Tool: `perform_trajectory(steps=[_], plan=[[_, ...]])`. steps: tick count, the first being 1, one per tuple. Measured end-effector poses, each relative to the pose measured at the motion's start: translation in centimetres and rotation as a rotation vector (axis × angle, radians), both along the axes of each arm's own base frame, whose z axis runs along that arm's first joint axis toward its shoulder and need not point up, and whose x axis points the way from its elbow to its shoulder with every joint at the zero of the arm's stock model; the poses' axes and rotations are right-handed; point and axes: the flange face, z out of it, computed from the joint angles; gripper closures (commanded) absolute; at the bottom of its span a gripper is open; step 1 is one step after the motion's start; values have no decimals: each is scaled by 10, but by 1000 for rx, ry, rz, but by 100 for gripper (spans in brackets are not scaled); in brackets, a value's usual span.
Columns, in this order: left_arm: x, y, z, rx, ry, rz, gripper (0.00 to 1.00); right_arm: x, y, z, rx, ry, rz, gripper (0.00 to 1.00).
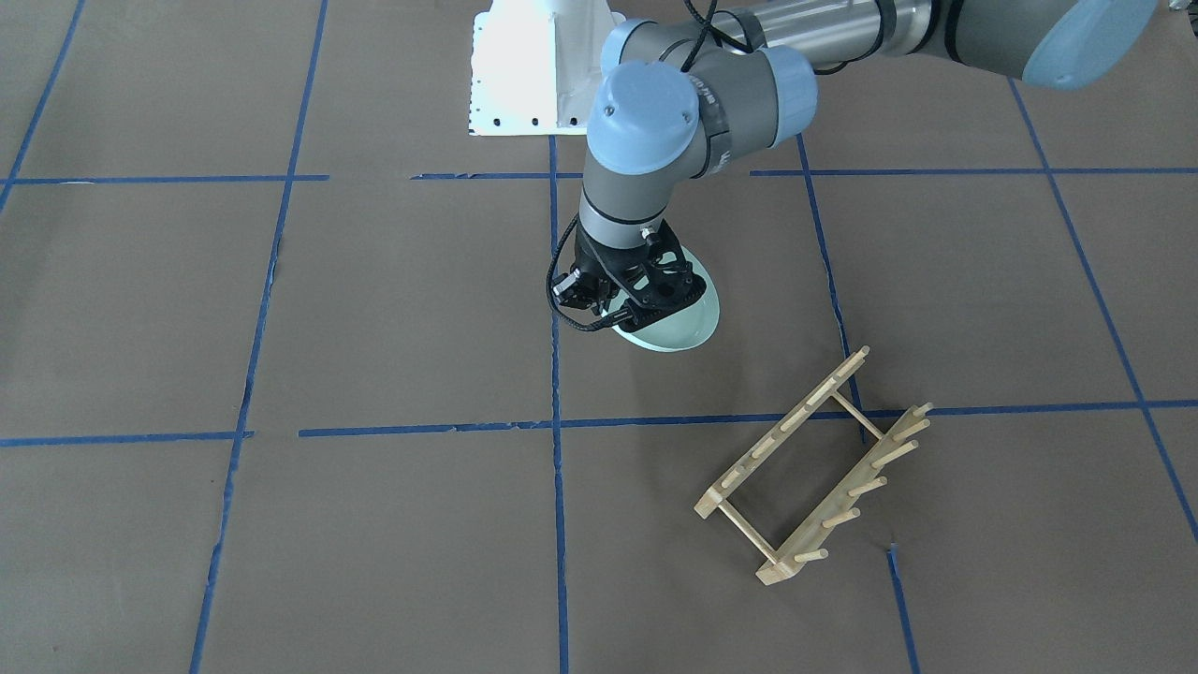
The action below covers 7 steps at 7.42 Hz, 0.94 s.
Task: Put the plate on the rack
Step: 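Lift the plate upright with the left gripper above the rack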
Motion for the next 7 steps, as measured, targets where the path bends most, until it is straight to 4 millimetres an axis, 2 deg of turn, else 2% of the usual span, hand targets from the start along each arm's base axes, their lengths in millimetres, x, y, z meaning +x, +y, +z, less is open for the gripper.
perform_trajectory(steps=[1, 2, 3, 5, 6, 7], plan=[[-40, -18, -21, 27, 127, -69, 100, 0, 0, 0, 0, 0, 0, 0], [-78, -36, -31, 63, 249, -140, 100, 0, 0, 0, 0, 0, 0, 0], [-119, -52, -31, 110, 357, -208, 100, 0, 0, 0, 1, 0, 0, 0], [-198, -76, -10, 201, 527, -318, 100, 0, 0, 0, 1, 0, 0, 0], [-227, -83, 6, 232, 596, -356, 100, 0, 0, 0, 0, 0, 0, 0], [-246, -88, 27, 269, 670, -385, 100, 0, 0, 0, 0, 0, 0, 0]])
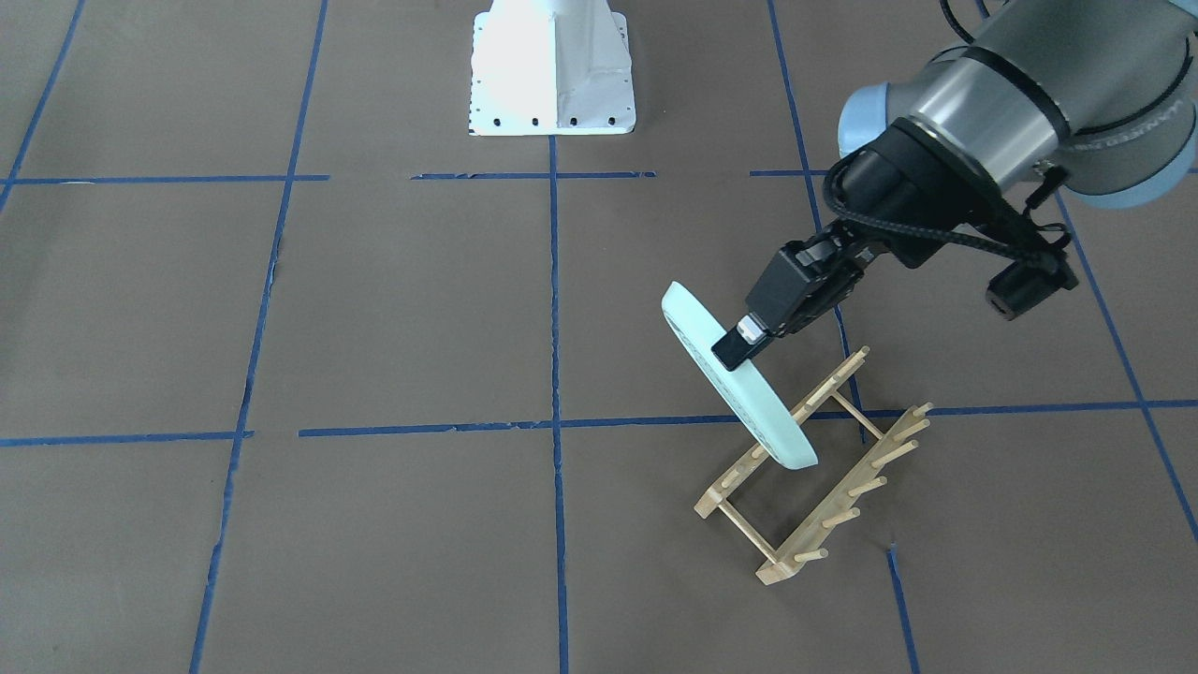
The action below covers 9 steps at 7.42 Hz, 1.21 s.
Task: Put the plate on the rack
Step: 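Lift the plate upright with the left gripper above the rack, then lower the plate between the rack pegs and open the left gripper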
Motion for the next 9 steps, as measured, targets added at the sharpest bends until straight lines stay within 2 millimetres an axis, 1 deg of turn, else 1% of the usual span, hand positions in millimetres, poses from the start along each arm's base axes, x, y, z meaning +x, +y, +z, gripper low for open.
perform_trajectory(steps=[1, 2, 3, 4, 6, 9], plan=[[-12, -3, 31, 43, 67, -46, 100, 0, 0, 0, 0, 0, 0, 0], [-18, -9, 61, 73, 113, -94, 100, 0, 0, 0, 1, 0, -1, 0], [-19, -14, 84, 86, 135, -121, 100, 0, 0, 0, 1, 0, -1, 0], [-17, -19, 99, 83, 141, -141, 100, 0, 0, 0, 1, 0, -1, 0], [-13, -26, 117, 70, 141, -165, 100, 0, 0, 0, 0, 0, -1, 0], [0, -32, 132, 43, 133, -190, 100, 0, 0, 0, 0, 0, -1, 0]])
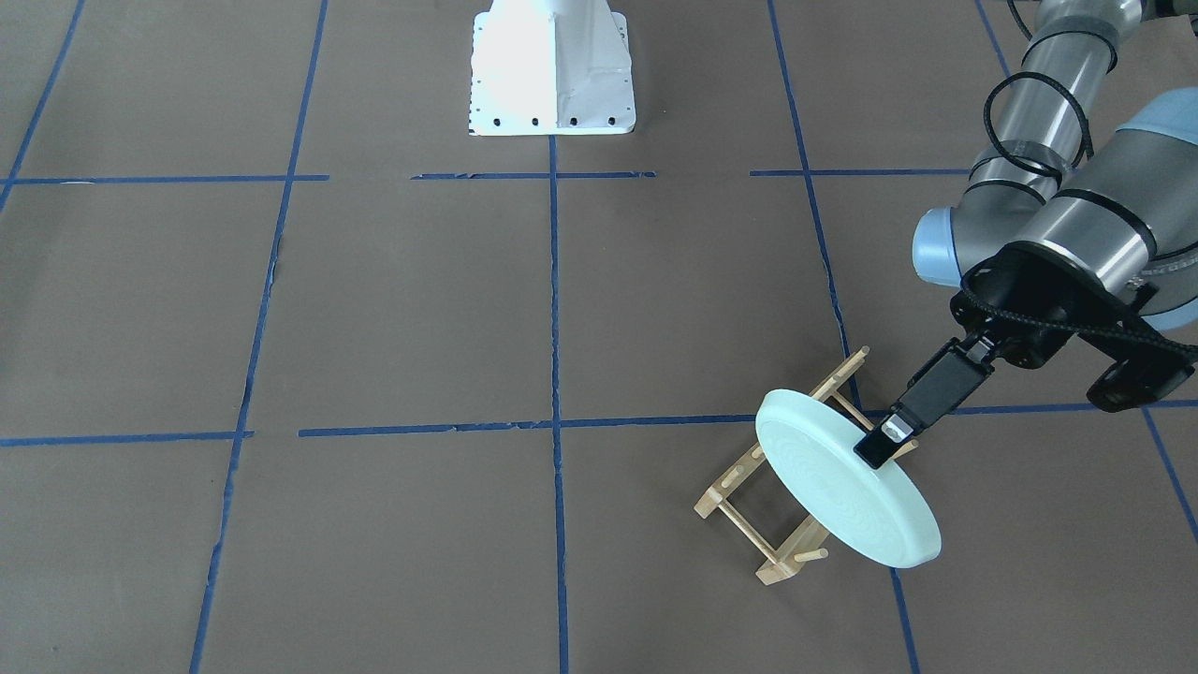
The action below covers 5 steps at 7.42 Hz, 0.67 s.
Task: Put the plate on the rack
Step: 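Lower the plate between the rack pegs and open the left gripper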
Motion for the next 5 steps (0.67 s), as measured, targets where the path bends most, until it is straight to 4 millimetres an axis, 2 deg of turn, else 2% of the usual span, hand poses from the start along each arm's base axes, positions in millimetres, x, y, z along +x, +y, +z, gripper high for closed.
perform_trajectory(steps=[2, 5], plan=[[18, 3, 8, -16, -4, -4, 100, 0, 0, 0, 0, 0, 0, 0], [46, 14, 32, -41, -30, 13, 100, 0, 0, 0, 1, 0, 0, 0]])
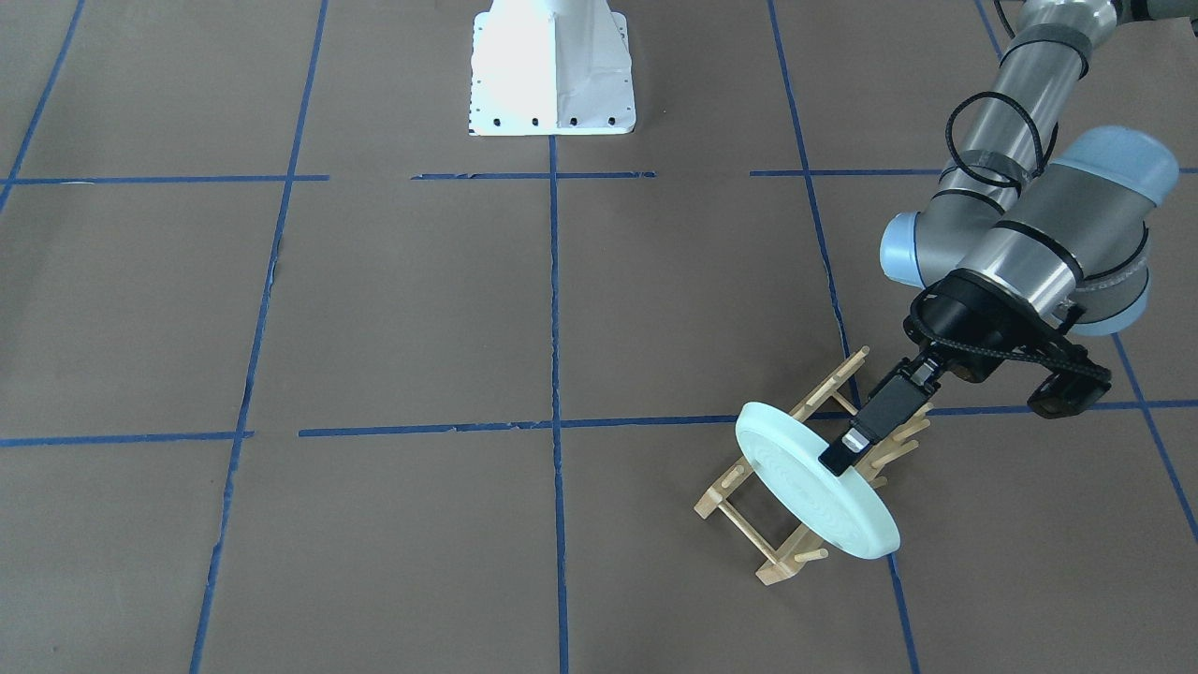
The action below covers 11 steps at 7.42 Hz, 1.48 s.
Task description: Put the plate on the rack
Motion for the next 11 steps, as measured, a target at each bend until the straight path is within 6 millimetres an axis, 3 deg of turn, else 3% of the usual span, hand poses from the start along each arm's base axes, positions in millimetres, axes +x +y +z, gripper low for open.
perform_trajectory(steps=[1, 5, 7, 9, 11], plan=[[7, 3, 7, 1, -17, 4, 1, 0, 0, 0, 0, 0, 0, 0], [12, 2, 16, -7, -82, 14, 0, 0, 0, 0, 0, 0, 0, 0], [-2, -3, 20, -14, -240, 122, 0, 0, 0, 0, 0, 0, -1, 0], [-55, 5, 34, -14, -458, 263, 0, 0, 0, 0, 0, 0, -1, 0], [-119, 34, 64, 64, -702, 349, 0, 0, 0, 0, 0, 0, 0, 0]])
